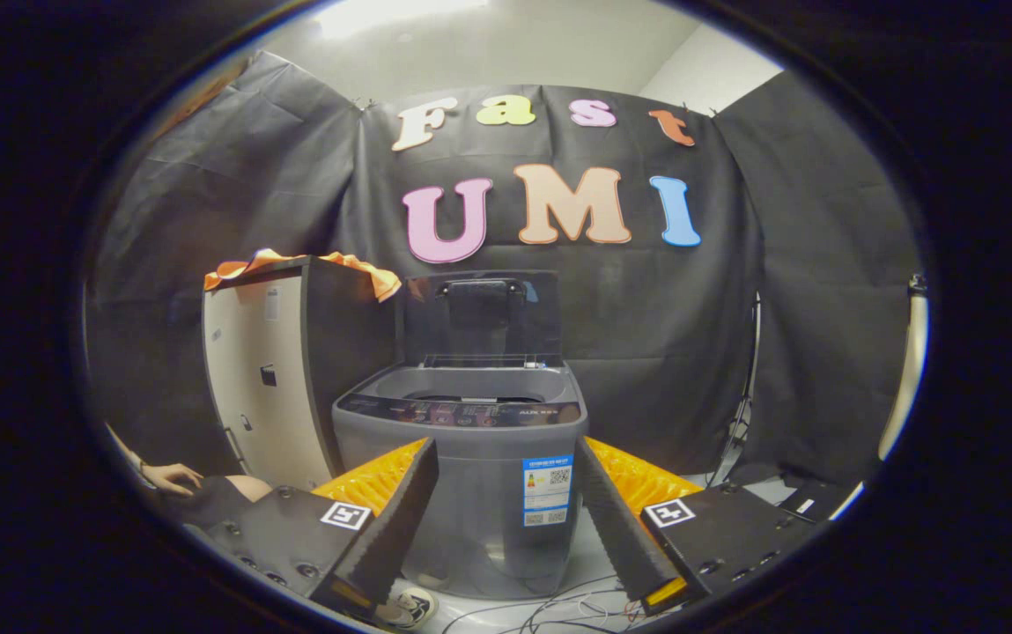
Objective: Put the clothes into the washing machine and then close the washing machine lid.
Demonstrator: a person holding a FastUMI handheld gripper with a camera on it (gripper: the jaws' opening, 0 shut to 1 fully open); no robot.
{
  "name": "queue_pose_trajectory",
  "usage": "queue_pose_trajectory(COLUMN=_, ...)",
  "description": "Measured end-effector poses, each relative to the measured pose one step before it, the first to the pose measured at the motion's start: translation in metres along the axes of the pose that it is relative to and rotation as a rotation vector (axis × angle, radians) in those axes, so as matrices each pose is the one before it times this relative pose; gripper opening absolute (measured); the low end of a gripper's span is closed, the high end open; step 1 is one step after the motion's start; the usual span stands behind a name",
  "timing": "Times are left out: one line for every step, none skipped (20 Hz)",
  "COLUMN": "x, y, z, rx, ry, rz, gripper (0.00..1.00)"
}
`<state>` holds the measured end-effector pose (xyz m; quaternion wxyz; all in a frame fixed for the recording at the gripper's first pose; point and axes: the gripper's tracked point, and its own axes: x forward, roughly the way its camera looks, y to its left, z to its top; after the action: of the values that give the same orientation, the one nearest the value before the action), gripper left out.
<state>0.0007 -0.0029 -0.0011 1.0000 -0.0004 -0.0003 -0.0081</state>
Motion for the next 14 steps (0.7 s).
queue_pose_trajectory(x=-0.00158, y=0.00019, z=0.00005, rx=-0.00042, ry=0.00039, rz=0.00027, gripper=0.97)
queue_pose_trajectory(x=0.00035, y=-0.00026, z=0.00035, rx=0.00032, ry=-0.00053, rz=0.00008, gripper=0.97)
queue_pose_trajectory(x=0.00125, y=-0.00027, z=-0.00104, rx=-0.00005, ry=-0.00029, rz=0.00024, gripper=0.97)
queue_pose_trajectory(x=-0.00001, y=0.00006, z=0.00085, rx=-0.00027, ry=0.00040, rz=0.00041, gripper=0.97)
queue_pose_trajectory(x=-0.00013, y=-0.00021, z=-0.00125, rx=0.00028, ry=0.00078, rz=-0.00017, gripper=0.97)
queue_pose_trajectory(x=-0.00036, y=0.00025, z=0.00019, rx=0.00029, ry=0.00030, rz=-0.00071, gripper=0.97)
queue_pose_trajectory(x=-0.00147, y=0.00014, z=0.00041, rx=-0.00025, ry=-0.00085, rz=0.00031, gripper=0.97)
queue_pose_trajectory(x=-0.00069, y=0.00032, z=0.00059, rx=0.00024, ry=-0.00034, rz=-0.00014, gripper=0.97)
queue_pose_trajectory(x=0.00078, y=-0.00023, z=-0.00015, rx=-0.00024, ry=-0.00016, rz=0.00043, gripper=0.97)
queue_pose_trajectory(x=0.00081, y=-0.00017, z=0.00017, rx=0.00010, ry=0.00080, rz=0.00003, gripper=0.97)
queue_pose_trajectory(x=-0.00035, y=0.00002, z=-0.00124, rx=0.00017, ry=0.00023, rz=-0.00002, gripper=0.97)
queue_pose_trajectory(x=-0.00019, y=0.00015, z=0.00051, rx=-0.00012, ry=-0.00042, rz=0.00003, gripper=0.97)
queue_pose_trajectory(x=0.00021, y=-0.00058, z=-0.00049, rx=0.00031, ry=0.00027, rz=-0.00010, gripper=0.97)
queue_pose_trajectory(x=-0.00124, y=0.00022, z=0.00081, rx=-0.00014, ry=-0.00038, rz=0.00008, gripper=0.97)
